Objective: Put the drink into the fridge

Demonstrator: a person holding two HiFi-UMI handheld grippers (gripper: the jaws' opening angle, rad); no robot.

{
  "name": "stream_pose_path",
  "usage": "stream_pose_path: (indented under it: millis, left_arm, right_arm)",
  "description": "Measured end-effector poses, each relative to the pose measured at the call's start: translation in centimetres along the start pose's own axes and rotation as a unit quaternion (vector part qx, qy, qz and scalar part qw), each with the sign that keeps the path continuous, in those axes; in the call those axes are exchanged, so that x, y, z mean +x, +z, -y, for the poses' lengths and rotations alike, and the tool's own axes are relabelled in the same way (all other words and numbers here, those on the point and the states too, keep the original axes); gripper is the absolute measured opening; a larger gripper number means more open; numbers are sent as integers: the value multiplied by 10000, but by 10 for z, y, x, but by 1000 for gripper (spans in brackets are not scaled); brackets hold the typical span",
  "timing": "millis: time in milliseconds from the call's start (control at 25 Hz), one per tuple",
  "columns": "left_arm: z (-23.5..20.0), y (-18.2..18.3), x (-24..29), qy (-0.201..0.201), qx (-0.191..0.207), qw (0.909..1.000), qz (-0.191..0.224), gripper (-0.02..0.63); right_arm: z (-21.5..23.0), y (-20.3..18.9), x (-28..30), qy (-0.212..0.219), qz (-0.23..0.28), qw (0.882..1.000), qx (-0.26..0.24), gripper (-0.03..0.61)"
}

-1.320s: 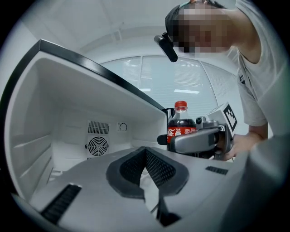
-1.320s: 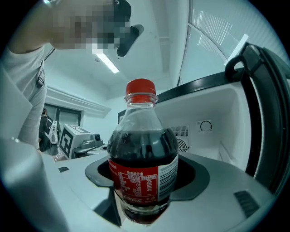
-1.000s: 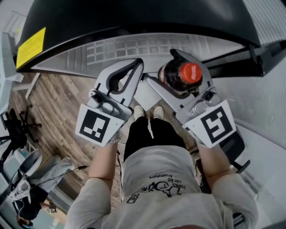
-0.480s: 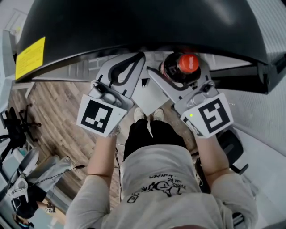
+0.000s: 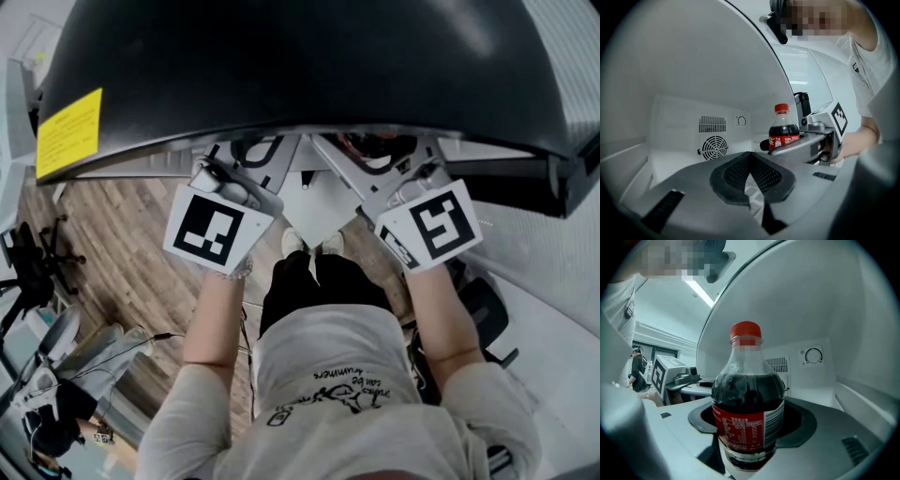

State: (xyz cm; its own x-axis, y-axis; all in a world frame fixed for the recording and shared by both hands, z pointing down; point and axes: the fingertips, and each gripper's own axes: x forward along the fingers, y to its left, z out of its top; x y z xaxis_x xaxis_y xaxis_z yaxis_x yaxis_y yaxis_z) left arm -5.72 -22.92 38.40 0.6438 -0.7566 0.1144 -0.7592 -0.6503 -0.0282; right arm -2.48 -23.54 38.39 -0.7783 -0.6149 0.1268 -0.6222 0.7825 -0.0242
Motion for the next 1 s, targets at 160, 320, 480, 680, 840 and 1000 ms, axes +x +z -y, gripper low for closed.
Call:
stream_pose_path:
  millis: [160, 320, 480, 680, 840, 1000]
  left_arm:
    - [-7, -8, 4, 3, 11, 10000, -71, 2]
    - [-14, -11, 6, 71, 70, 9997, -213, 2]
    - [-21, -14, 8, 117, 100, 9992, -376, 2]
    - [-33, -14, 3, 84, 11, 9990, -435, 2]
    - [-22, -17, 14, 106, 70, 9988, -474, 2]
    - [-21, -15, 13, 116, 84, 9987, -481, 2]
  right_arm:
    - [5, -6, 13, 21, 23, 10000, -47, 325]
    - [11, -9, 23, -3, 9, 10000, -46, 325]
    - [15, -12, 32, 22, -51, 10000, -41, 325]
    - [11, -13, 46, 18, -138, 9999, 3, 325]
    - [18, -23, 35, 48, -135, 9999, 7, 325]
    - [17, -26, 36, 68, -171, 9998, 4, 325]
